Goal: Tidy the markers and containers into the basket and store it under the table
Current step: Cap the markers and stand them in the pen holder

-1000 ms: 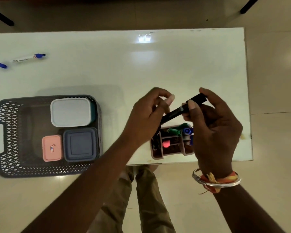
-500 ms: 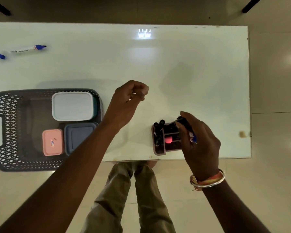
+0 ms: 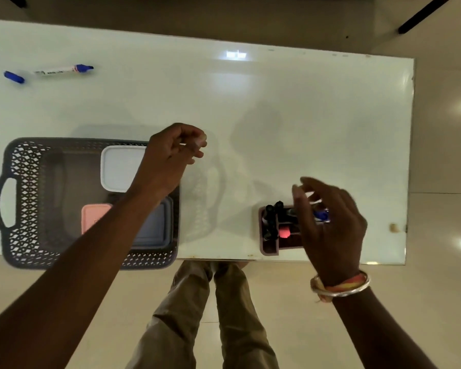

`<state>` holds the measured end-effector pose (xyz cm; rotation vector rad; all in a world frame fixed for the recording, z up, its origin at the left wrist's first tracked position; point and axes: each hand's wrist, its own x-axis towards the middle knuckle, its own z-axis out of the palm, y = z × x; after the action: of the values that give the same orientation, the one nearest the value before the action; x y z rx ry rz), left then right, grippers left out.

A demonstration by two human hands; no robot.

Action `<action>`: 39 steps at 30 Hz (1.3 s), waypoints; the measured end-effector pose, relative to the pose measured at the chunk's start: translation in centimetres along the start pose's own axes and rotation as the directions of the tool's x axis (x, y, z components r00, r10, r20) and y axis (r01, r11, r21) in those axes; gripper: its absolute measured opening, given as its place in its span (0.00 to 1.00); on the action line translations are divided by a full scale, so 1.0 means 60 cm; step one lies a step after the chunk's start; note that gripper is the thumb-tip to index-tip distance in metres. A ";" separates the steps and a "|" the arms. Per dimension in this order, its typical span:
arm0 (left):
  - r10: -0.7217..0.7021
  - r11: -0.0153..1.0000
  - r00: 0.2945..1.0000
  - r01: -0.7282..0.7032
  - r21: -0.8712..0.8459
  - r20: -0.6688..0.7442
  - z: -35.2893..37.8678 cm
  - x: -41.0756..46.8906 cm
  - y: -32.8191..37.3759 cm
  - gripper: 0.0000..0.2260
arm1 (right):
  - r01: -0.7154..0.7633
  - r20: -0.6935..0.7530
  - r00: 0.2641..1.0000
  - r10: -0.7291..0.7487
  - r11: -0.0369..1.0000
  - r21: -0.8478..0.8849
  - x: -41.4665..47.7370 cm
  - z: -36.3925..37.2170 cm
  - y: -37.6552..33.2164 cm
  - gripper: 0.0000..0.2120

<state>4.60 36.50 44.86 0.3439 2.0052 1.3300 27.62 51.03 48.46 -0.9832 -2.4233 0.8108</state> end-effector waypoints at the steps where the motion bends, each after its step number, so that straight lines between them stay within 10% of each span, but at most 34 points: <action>1: 0.006 1.000 1.000 -0.006 -0.015 -0.015 -0.014 0.008 -0.002 0.06 | 0.024 -0.044 0.999 -0.023 1.000 0.018 0.023 0.008 -0.017 0.12; 10: 0.070 0.998 0.989 -0.070 0.003 -0.127 -0.200 0.080 -0.033 0.06 | 0.147 0.167 0.967 -0.190 0.959 0.242 0.216 0.237 -0.199 0.05; 17: 0.125 0.955 0.948 -0.034 0.296 -0.294 -0.443 0.147 -0.094 0.06 | 0.331 0.629 0.716 -0.302 0.941 0.075 0.270 0.486 -0.325 0.10; 29: 0.116 0.315 0.990 0.044 0.948 -0.085 -0.573 0.243 -0.172 0.19 | 0.678 0.791 0.535 -0.297 0.709 -0.192 0.320 0.699 -0.433 0.14; 34: 0.141 0.097 0.987 -0.095 0.991 0.081 -0.581 0.261 -0.198 0.20 | 0.655 0.765 0.563 -0.313 0.733 -0.182 0.312 0.699 -0.416 0.10; 39: 0.179 0.144 0.982 -0.087 0.986 0.061 -0.582 0.265 -0.207 0.10 | 0.333 0.676 0.714 -0.182 0.938 -0.099 0.306 0.666 -0.390 0.08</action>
<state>-28.54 15.52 35.55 1.1082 2.7048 -0.2310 -18.31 36.23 36.14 -0.4128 -3.2245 0.9156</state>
